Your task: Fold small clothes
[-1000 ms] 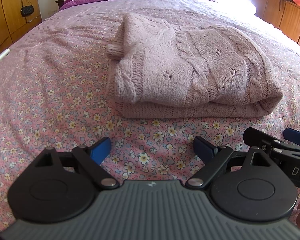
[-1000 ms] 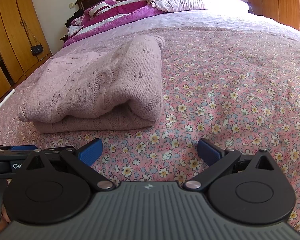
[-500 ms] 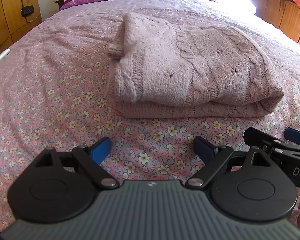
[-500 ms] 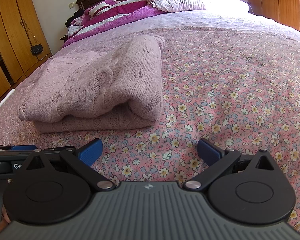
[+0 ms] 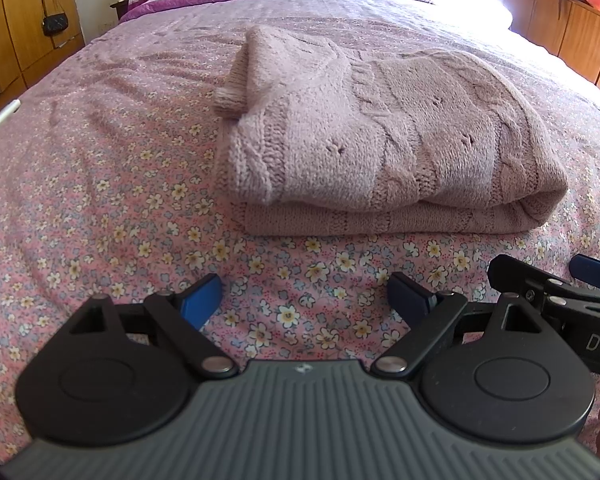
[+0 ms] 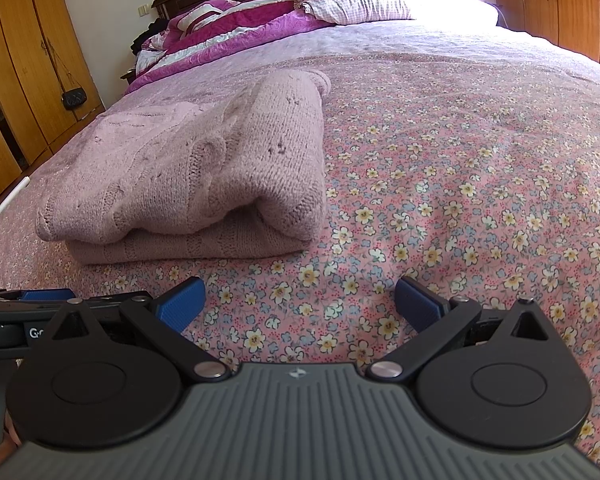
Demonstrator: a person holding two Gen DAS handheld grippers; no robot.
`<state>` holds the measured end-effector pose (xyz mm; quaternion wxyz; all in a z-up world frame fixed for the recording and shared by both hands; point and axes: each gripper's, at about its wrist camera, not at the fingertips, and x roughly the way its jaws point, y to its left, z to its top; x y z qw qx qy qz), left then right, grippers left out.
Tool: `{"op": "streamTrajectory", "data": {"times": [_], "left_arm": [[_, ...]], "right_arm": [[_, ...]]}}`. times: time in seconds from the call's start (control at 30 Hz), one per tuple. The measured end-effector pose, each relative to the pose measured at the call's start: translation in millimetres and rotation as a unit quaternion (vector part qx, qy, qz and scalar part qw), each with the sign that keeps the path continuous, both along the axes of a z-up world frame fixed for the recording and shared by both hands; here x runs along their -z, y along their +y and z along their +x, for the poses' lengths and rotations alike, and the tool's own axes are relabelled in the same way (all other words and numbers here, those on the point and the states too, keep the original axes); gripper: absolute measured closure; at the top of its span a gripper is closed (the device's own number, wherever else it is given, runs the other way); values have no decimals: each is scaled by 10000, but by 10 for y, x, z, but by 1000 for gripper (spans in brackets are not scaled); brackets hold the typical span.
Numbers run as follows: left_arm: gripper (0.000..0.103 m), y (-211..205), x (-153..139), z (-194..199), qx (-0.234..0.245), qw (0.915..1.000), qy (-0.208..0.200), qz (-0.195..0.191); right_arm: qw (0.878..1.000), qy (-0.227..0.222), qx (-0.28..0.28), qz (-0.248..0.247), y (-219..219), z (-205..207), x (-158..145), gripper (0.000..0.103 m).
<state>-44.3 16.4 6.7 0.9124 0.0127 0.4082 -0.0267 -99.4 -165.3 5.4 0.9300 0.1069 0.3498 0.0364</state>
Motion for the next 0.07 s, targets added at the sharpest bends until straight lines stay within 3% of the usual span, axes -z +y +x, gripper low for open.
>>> {"op": "streamTrajectory", "data": {"times": [0.07], "left_arm": [[11,1,-1,1,4,10000,5,8]], "right_arm": [[10000,8,-1,-9,-1,1,3,0]]}}
